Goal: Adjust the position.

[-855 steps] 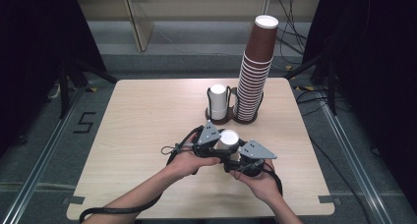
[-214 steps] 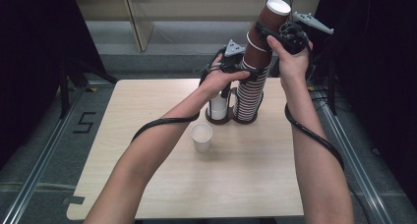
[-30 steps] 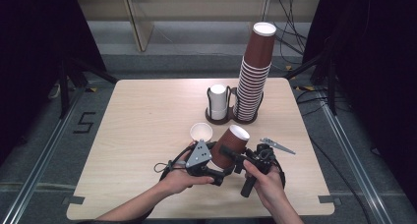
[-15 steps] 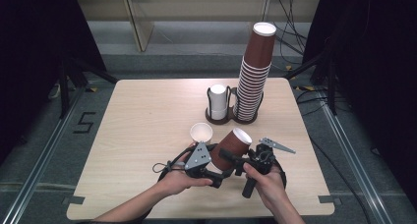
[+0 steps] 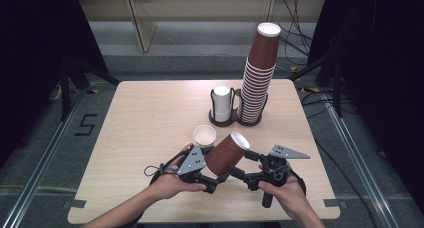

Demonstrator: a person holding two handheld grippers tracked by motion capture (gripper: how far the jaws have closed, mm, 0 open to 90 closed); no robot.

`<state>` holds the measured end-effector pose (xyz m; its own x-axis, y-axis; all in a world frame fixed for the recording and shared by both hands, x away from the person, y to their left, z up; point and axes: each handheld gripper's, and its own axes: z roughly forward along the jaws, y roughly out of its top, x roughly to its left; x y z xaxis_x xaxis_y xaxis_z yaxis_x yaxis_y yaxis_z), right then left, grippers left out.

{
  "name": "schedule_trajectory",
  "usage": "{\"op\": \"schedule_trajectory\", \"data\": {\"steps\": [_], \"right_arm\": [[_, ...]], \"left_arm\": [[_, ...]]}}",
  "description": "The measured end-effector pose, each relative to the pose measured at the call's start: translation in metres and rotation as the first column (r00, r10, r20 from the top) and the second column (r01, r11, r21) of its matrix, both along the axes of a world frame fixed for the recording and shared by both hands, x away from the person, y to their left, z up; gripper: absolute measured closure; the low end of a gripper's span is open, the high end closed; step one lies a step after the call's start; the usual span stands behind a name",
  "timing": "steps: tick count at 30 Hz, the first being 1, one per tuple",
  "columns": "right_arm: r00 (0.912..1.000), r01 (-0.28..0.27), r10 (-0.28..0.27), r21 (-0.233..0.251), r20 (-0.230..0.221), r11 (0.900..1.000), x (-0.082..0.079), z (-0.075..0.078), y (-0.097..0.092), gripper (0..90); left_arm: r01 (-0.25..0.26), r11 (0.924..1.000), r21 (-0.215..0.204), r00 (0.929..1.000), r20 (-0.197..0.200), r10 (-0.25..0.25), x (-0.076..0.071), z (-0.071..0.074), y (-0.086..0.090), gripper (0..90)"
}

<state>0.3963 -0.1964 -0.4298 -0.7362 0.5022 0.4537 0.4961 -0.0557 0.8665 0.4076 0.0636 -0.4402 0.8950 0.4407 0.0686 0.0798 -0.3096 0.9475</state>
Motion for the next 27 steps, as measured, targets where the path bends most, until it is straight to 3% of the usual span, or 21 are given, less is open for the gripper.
{"op": "schedule_trajectory", "data": {"steps": [3,5,6,8,9,11,12,14,18,19,21,23,24,25,27], "right_arm": [[0.9973,-0.013,0.018,-0.076,0.072,0.9970,-0.001,-0.001,-0.004,0.3],[0.9967,-0.036,0.043,-0.094,0.069,0.9949,0.000,-0.004,-0.005,0.3],[0.9943,-0.026,0.039,-0.127,0.099,0.9916,0.000,-0.004,-0.007,0.3],[0.9923,-0.035,0.054,-0.169,0.111,0.9850,0.000,-0.006,-0.009,0.3],[0.9936,-0.039,0.057,-0.180,0.098,0.9829,-0.001,-0.007,-0.009,0.3],[0.9927,-0.027,0.055,-0.241,0.107,0.9702,0.000,-0.009,-0.010,0.4],[0.9913,-0.010,0.047,-0.282,0.123,0.9593,0.001,-0.010,-0.011,0.3],[0.9891,-0.011,0.054,-0.296,0.137,0.9553,0.003,-0.013,-0.012,0.4],[0.9875,-0.012,0.066,-0.349,0.143,0.9372,0.005,-0.015,-0.014,0.4],[0.9887,-0.014,0.064,-0.342,0.135,0.9394,0.005,-0.016,-0.013,0.4],[0.9893,-0.023,0.074,-0.368,0.125,0.9295,0.005,-0.016,-0.013,0.4],[0.9853,-0.026,0.089,-0.386,0.146,0.9223,0.008,-0.016,-0.012,0.5],[0.9883,-0.028,0.081,-0.366,0.130,0.9302,0.007,-0.017,-0.010,0.5],[0.9851,-0.020,0.085,-0.393,0.149,0.9193,0.008,-0.015,-0.013,0.5],[0.9855,-0.028,0.093,-0.401,0.142,0.9154,0.009,-0.015,-0.013,0.4]], "left_arm": [[0.005,0.9999,0.009,1.0000,0.002,-0.005,-0.001,0.000,0.007,10.3],[0.011,0.9998,0.017,0.9999,0.003,-0.011,-0.002,0.001,0.011,10.3],[0.012,0.9997,0.023,0.9999,0.005,-0.013,-0.002,0.001,0.014,10.3],[0.016,0.9995,0.029,0.9999,0.001,-0.016,-0.003,0.002,0.018,10.4],[0.022,0.9990,0.038,0.9997,0.006,-0.022,-0.004,0.002,0.020,10.4],[0.024,0.9989,0.040,0.9997,0.009,-0.025,-0.005,0.003,0.023,10.3],[0.028,0.9986,0.044,0.9995,0.012,-0.029,-0.005,0.004,0.025,10.3],[0.031,0.9986,0.042,0.9994,0.016,-0.031,-0.006,0.005,0.028,10.3],[0.033,0.9979,0.056,0.9992,0.020,-0.034,-0.007,0.006,0.035,10.2],[0.034,0.9974,0.063,0.9991,0.024,-0.035,-0.007,0.006,0.036,10.2],[0.034,0.9968,0.072,0.9988,0.032,-0.037,-0.008,0.006,0.039,10.2],[0.035,0.9969,0.070,0.9988,0.033,-0.037,-0.009,0.006,0.041,10.3],[0.037,0.9966,0.073,0.9985,0.037,-0.040,-0.009,0.007,0.043,10.2],[0.038,0.9965,0.074,0.9986,0.035,-0.041,-0.009,0.007,0.044,10.3],[0.044,0.9966,0.069,0.9982,0.038,-0.047,-0.010,0.007,0.046,10.3]]}}
